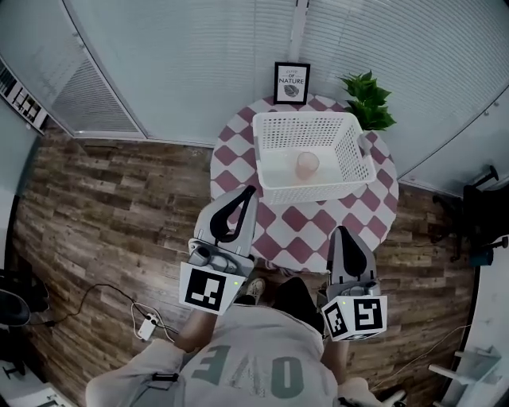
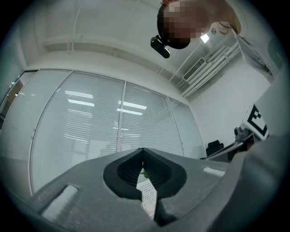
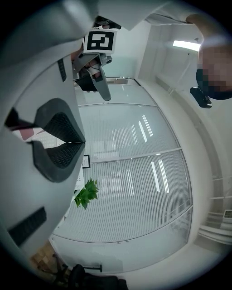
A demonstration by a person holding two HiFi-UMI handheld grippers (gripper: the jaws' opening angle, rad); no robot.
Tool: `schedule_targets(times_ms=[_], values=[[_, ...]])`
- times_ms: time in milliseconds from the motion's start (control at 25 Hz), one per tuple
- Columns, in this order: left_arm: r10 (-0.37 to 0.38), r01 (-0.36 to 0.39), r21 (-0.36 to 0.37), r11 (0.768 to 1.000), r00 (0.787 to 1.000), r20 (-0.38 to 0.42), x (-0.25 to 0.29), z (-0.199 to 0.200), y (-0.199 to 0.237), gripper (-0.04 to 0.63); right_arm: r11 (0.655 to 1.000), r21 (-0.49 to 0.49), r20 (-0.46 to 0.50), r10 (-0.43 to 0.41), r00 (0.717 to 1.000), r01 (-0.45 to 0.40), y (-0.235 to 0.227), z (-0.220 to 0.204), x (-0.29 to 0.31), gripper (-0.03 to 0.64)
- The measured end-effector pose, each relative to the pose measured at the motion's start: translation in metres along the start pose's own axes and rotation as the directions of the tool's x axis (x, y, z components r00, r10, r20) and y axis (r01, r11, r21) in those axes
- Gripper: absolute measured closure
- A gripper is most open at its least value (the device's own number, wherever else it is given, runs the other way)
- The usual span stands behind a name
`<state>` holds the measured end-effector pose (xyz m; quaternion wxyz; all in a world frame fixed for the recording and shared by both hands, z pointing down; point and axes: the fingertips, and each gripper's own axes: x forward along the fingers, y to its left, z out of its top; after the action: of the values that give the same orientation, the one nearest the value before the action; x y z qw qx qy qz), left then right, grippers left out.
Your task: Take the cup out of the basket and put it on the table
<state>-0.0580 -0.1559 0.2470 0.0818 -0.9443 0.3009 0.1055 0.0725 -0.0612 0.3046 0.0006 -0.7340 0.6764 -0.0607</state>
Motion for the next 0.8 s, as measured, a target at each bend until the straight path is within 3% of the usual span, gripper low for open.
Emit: schedule_targets(times_ms=[160, 560, 800], values=[[0.025, -0.025, -0.01, 1.0, 0.999, -0.034, 0.025, -0.016, 0.005, 0.59, 0.999, -0.029, 0.001, 0.035, 0.999, -0.035, -0.014, 0.006, 0.026, 0.606], [0.125, -0.124, 0.039, 0.992, 0.992, -0.03, 0.109, -0.017, -0.002, 0.591, 0.994, -0.045, 0.012, 0.104, 0.994, -0.104, -0.102, 0.025, 0.089, 0.606], [0.149, -0.145, 0.061, 0.988, 0.986, -0.069, 0.156, -0.03, -0.023, 0.59, 0.988, -0.013, 0.007, 0.153, 0.988, -0.152, -0.149, 0.028, 0.11, 0.606]])
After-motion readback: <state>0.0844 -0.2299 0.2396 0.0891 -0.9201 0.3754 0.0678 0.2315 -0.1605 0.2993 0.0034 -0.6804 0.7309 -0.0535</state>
